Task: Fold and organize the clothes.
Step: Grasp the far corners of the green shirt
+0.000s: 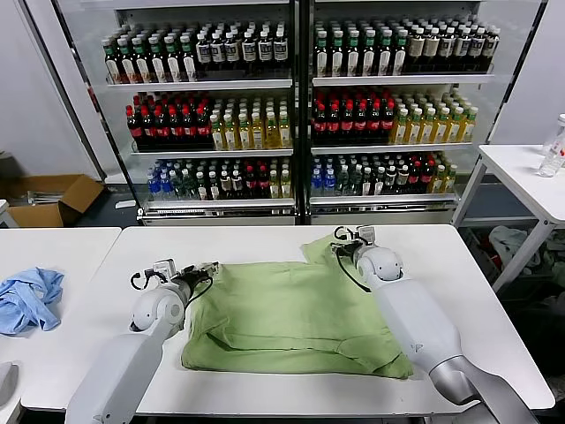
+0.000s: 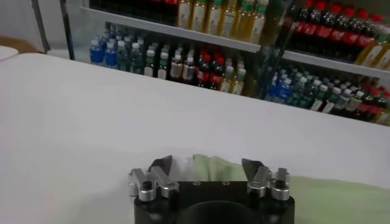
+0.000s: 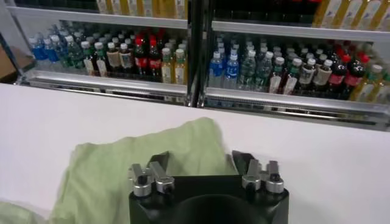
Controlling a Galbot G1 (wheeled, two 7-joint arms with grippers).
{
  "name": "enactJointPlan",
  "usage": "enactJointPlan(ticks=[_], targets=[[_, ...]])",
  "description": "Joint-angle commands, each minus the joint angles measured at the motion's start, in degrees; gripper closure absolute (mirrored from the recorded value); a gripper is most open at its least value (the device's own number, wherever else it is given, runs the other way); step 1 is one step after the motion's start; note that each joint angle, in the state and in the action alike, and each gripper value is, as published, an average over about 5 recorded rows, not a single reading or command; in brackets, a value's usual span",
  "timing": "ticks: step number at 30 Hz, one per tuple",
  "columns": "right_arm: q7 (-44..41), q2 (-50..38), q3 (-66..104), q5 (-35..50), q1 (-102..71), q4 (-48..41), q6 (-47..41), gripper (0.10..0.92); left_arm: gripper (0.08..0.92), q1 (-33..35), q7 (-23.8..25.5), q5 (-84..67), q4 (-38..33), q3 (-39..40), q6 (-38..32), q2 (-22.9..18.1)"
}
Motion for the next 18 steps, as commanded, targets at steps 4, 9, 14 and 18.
enactJointPlan(ticks=[4, 9, 14, 18], targets=[[-1.3, 1.5, -0.3, -0.5, 1.0, -3.7, -0.5, 0.600, 0.505, 0.2, 2.2, -1.4, 2.4, 1.2, 0.8, -0.4], [-1.4, 1.1, 0.2, 0.6, 0.0, -1.2, 0.3, 0.739, 0.644, 0.5, 2.9, -0.6, 2.9, 1.1, 0.7, -0.6], [-1.3, -1.1, 0.2, 2.7, -2.0, 5.7, 1.5, 0.882, 0.792, 1.8, 4.0, -2.6, 0.3, -0.5, -1.4, -0.3], [-1.5, -3.8, 0.8, 4.8, -3.6, 12.8, 2.0, 0.918, 0.886, 3.3, 3.9, -8.7, -2.9, -3.1, -3.2, 0.3]])
